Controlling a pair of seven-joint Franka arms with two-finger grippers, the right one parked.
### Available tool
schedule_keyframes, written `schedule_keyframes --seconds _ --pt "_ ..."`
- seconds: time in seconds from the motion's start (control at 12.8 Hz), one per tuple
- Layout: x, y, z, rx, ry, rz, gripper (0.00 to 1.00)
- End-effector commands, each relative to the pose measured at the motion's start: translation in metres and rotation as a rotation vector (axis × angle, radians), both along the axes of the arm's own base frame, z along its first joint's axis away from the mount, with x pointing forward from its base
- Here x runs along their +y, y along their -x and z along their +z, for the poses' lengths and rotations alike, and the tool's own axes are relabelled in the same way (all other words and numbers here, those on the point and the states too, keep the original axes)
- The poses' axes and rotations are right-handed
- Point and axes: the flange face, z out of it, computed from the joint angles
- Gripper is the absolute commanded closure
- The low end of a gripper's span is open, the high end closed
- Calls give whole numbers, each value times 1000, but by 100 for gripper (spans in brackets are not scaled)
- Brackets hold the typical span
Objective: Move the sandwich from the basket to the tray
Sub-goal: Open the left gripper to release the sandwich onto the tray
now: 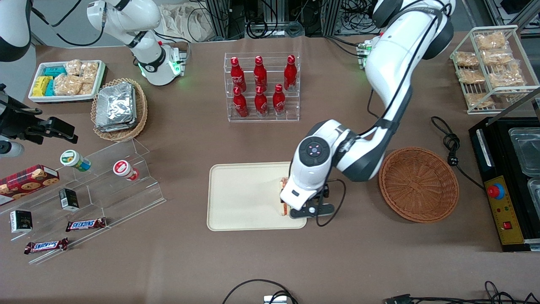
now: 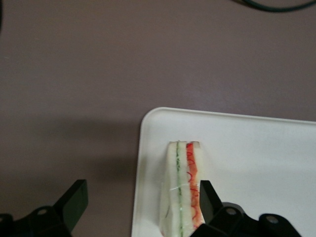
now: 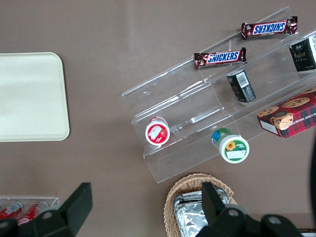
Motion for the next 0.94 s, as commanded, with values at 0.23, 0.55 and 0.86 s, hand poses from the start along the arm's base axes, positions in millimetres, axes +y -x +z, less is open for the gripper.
schedule_keyframes --seconds 0.23,0.55,0.86 --pt "106 -15 118 -1 -64 195 0" --pt "186 -16 167 56 -85 189 0" --pt "241 -3 198 100 -73 148 0"
